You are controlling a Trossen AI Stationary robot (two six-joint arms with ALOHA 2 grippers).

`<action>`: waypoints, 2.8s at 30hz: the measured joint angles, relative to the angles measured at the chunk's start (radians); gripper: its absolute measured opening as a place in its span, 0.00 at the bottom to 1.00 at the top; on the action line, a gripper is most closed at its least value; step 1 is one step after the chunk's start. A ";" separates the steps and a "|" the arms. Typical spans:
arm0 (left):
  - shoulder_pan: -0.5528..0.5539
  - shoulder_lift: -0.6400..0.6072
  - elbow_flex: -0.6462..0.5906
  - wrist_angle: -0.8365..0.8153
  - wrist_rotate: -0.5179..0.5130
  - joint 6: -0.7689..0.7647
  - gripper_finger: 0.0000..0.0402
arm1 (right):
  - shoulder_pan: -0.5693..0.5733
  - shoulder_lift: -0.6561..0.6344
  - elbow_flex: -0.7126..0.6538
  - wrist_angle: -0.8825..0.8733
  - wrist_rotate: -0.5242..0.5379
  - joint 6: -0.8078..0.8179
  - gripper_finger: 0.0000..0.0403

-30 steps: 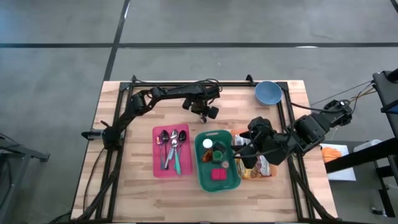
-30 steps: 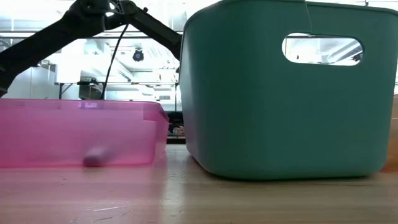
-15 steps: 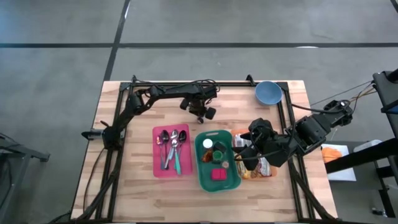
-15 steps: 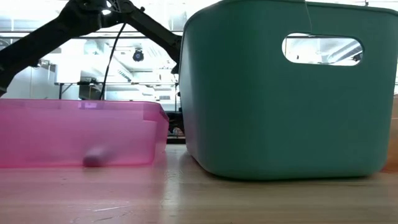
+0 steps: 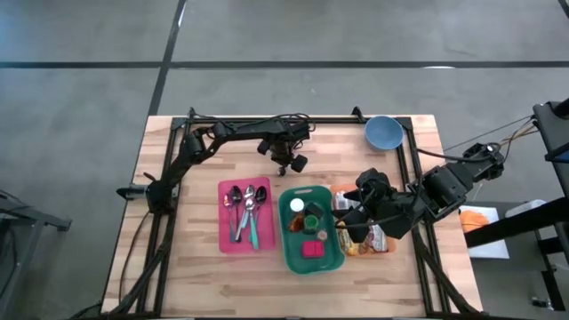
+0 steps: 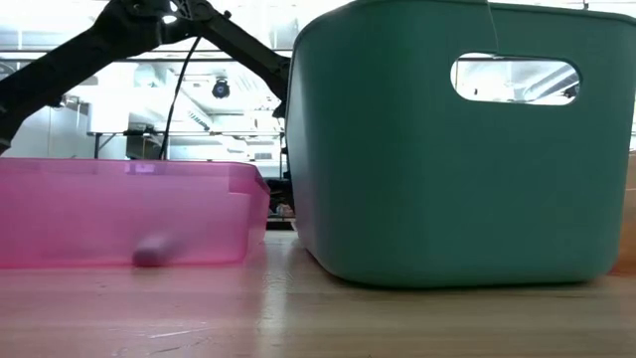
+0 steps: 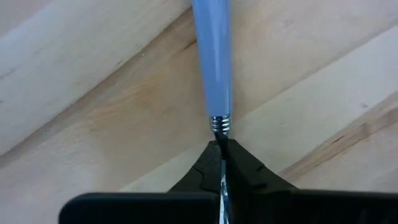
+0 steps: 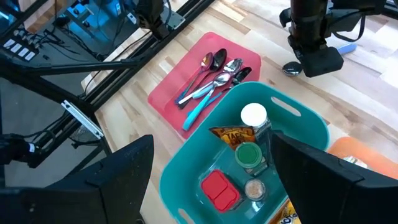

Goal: Pick & Place Food Item
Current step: Put the purple spoon into the pink bin

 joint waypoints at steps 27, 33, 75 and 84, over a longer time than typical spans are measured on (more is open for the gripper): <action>-0.019 -0.102 -0.010 -0.006 -0.044 0.207 0.00 | -0.004 -0.029 0.000 0.005 0.010 0.021 0.79; -0.020 -0.102 -0.014 -0.006 -0.047 0.210 0.00 | -0.008 -0.032 0.000 0.005 0.010 0.019 0.79; -0.036 -0.576 -0.034 -0.393 -0.134 0.723 0.00 | -0.007 -0.014 0.000 0.006 0.011 -0.018 0.79; -0.100 -0.734 -0.265 -0.395 -0.135 0.866 0.00 | -0.007 -0.005 0.000 0.028 0.010 -0.017 0.79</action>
